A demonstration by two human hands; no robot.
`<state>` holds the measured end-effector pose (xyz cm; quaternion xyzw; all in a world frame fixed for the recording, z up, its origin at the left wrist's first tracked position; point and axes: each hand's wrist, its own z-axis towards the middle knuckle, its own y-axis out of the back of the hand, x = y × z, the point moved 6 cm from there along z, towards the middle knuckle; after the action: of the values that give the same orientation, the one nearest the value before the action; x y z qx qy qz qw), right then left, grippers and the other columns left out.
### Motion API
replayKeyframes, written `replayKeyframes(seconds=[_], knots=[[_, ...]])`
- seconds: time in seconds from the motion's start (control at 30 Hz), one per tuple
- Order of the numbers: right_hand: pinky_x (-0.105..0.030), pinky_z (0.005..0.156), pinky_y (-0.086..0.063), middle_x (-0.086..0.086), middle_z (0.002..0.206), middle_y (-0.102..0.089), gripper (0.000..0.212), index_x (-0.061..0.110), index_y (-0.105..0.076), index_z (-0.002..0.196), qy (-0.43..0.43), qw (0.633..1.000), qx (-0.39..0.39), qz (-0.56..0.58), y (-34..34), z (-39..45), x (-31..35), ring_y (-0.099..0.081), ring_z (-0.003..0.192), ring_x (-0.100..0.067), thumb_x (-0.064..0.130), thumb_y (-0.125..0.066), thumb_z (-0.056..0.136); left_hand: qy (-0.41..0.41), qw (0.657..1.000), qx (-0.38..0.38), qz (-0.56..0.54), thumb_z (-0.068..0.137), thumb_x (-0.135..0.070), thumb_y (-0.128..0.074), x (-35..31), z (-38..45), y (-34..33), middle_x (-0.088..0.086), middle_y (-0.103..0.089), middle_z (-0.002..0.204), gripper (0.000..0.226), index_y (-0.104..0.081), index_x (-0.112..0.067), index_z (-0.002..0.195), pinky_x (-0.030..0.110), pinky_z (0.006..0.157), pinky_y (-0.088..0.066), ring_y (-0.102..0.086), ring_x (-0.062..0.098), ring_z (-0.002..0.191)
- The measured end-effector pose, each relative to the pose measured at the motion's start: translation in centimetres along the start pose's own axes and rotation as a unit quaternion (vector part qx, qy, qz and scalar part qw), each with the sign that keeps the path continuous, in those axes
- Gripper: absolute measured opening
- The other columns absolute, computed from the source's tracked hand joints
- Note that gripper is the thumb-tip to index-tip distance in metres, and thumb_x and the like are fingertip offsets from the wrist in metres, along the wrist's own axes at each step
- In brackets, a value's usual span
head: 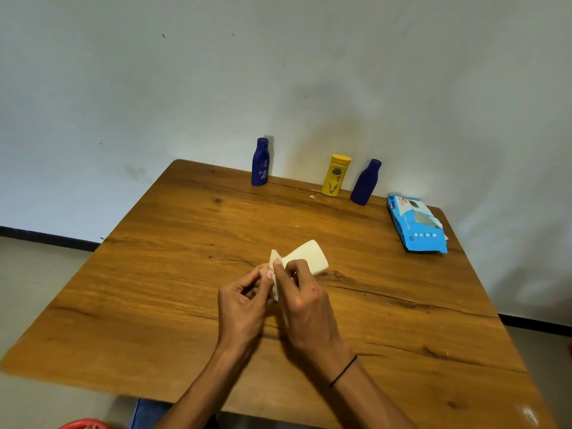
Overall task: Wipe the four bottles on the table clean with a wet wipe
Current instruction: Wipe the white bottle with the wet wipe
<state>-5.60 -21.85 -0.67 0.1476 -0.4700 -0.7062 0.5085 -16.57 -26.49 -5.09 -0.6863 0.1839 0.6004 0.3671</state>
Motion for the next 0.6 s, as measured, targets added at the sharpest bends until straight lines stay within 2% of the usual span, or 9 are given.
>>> replayKeyframes(seconds=[0.07, 0.17, 0.27, 0.33, 0.4, 0.43, 0.5, 0.6], knots=[[-0.032, 0.065, -0.058, -0.014, 0.114, -0.052, 0.058, -0.003, -0.055, 0.142, -0.011, 1.000, -0.003, -0.010, 0.2, -0.4, -1.2, -0.061, 0.086, -0.024, 0.009, -0.075, 0.089, 0.033, 0.999, -0.001, -0.037, 0.095, -0.005, -0.071, 0.4, -0.2, 0.0, 0.009, -0.082, 0.100, 0.018, -0.079, -0.015, 0.108, 0.032, 0.072, -0.065, -0.078, 0.021, 0.092], [-0.028, 0.066, -0.060, -0.017, 0.115, -0.054, 0.072, -0.003, -0.057, 0.140, -0.087, 0.996, -0.021, -0.031, 1.7, 0.2, -4.2, -0.064, 0.086, -0.025, 0.006, -0.088, 0.076, 0.042, 0.998, -0.003, -0.050, 0.095, -0.005, -0.071, 0.2, -0.2, 0.3, 0.012, -0.082, 0.099, 0.015, -0.079, -0.010, 0.106, 0.032, 0.068, -0.066, -0.079, 0.027, 0.093], [-0.036, 0.065, -0.064, -0.017, 0.119, -0.053, 0.057, 0.000, -0.059, 0.138, -0.143, 0.988, -0.048, -0.042, 2.8, 2.0, -5.5, -0.064, 0.089, -0.025, 0.006, -0.076, 0.083, 0.041, 0.998, -0.002, -0.043, 0.094, -0.007, -0.072, 0.1, 0.0, 0.0, 0.010, -0.082, 0.099, 0.016, -0.077, -0.009, 0.109, 0.028, 0.066, -0.064, -0.080, 0.023, 0.091], [-0.032, 0.062, -0.062, -0.015, 0.116, -0.054, 0.055, 0.000, -0.059, 0.137, -0.122, 0.990, -0.047, -0.046, 2.7, 2.6, -3.9, -0.062, 0.084, -0.022, 0.009, -0.075, 0.085, 0.045, 0.998, -0.008, -0.044, 0.094, -0.007, -0.072, 0.0, 0.1, -0.5, 0.010, -0.082, 0.097, 0.017, -0.077, -0.009, 0.110, 0.028, 0.066, -0.064, -0.079, 0.021, 0.088], [-0.027, 0.062, -0.057, -0.013, 0.111, -0.054, 0.060, -0.001, -0.058, 0.136, -0.050, 0.998, -0.026, -0.041, 1.9, 2.1, -1.3, -0.059, 0.082, -0.020, 0.012, -0.082, 0.083, 0.045, 0.998, -0.012, -0.043, 0.095, -0.007, -0.071, 0.0, 0.3, -0.8, 0.010, -0.082, 0.100, 0.022, -0.076, -0.004, 0.116, 0.033, 0.072, -0.066, -0.078, 0.020, 0.089], [-0.029, 0.063, -0.056, -0.013, 0.110, -0.054, 0.061, -0.002, -0.057, 0.138, -0.009, 0.999, -0.010, -0.030, 1.6, 1.5, -0.1, -0.058, 0.084, -0.021, 0.012, -0.082, 0.083, 0.042, 0.998, -0.016, -0.040, 0.096, -0.007, -0.071, 0.0, 0.3, -0.7, 0.009, -0.082, 0.101, 0.024, -0.075, -0.003, 0.118, 0.033, 0.074, -0.065, -0.078, 0.018, 0.090], [-0.031, 0.066, -0.058, -0.013, 0.111, -0.055, 0.063, -0.003, -0.054, 0.142, 0.045, 0.999, 0.009, -0.015, 1.2, 0.2, 0.6, -0.060, 0.088, -0.022, 0.011, -0.081, 0.087, 0.042, 0.998, -0.023, -0.050, 0.096, -0.004, -0.069, -0.1, 0.3, -0.4, 0.006, -0.082, 0.099, 0.021, -0.076, -0.004, 0.116, 0.027, 0.069, -0.064, -0.077, 0.014, 0.087], [-0.031, 0.068, -0.059, -0.017, 0.113, -0.057, 0.070, -0.005, -0.055, 0.142, 0.028, 0.999, -0.005, -0.023, 2.0, -0.5, -1.6, -0.064, 0.088, -0.025, 0.010, -0.087, 0.081, 0.058, 0.995, -0.024, -0.079, 0.097, -0.004, -0.067, -0.2, 0.0, -0.3, 0.011, -0.082, 0.098, 0.017, -0.077, -0.007, 0.111, 0.025, 0.064, -0.063, -0.078, 0.020, 0.085]])
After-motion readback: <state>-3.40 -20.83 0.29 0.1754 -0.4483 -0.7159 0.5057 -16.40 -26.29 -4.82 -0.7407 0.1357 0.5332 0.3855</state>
